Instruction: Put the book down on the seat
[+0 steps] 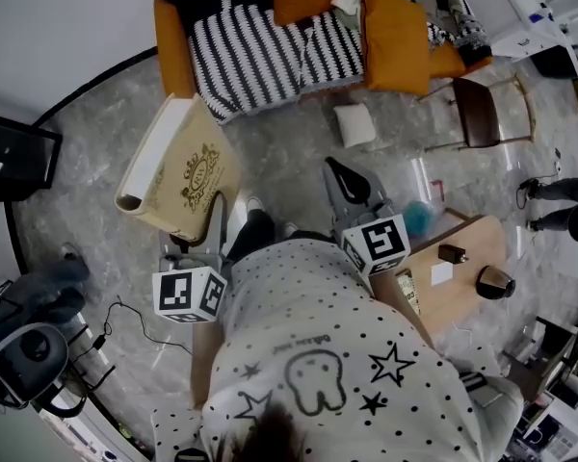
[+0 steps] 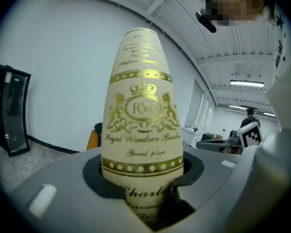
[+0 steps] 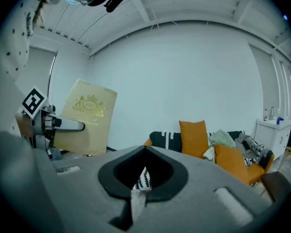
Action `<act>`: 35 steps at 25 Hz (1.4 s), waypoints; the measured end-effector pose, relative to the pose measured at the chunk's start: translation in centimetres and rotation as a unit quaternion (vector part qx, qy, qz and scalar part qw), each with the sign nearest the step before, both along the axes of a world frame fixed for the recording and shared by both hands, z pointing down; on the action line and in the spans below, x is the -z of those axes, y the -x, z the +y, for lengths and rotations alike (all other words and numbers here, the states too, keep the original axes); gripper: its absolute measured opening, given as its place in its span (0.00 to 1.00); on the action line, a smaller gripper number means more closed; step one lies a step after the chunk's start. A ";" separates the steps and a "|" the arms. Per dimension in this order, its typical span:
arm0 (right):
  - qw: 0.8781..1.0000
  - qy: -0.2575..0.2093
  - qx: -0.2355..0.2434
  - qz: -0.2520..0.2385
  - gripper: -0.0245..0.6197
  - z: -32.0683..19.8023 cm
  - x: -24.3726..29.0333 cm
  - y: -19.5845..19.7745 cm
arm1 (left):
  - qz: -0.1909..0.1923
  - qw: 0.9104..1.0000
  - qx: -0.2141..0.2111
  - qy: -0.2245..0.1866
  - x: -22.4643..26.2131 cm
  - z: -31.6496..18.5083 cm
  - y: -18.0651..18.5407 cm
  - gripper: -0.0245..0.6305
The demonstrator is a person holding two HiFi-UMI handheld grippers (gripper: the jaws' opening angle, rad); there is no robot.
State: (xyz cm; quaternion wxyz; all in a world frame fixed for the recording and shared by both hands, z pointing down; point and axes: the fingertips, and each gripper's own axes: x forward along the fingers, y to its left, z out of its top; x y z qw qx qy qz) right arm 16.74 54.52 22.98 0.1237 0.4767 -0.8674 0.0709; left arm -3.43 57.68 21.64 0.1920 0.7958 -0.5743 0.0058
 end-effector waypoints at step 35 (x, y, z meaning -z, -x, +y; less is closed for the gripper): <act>0.999 0.032 0.013 0.015 0.04 -5.5 -1.8 5.0 | 0.020 0.999 0.036 0.032 -2.2 -4.2 5.9 0.38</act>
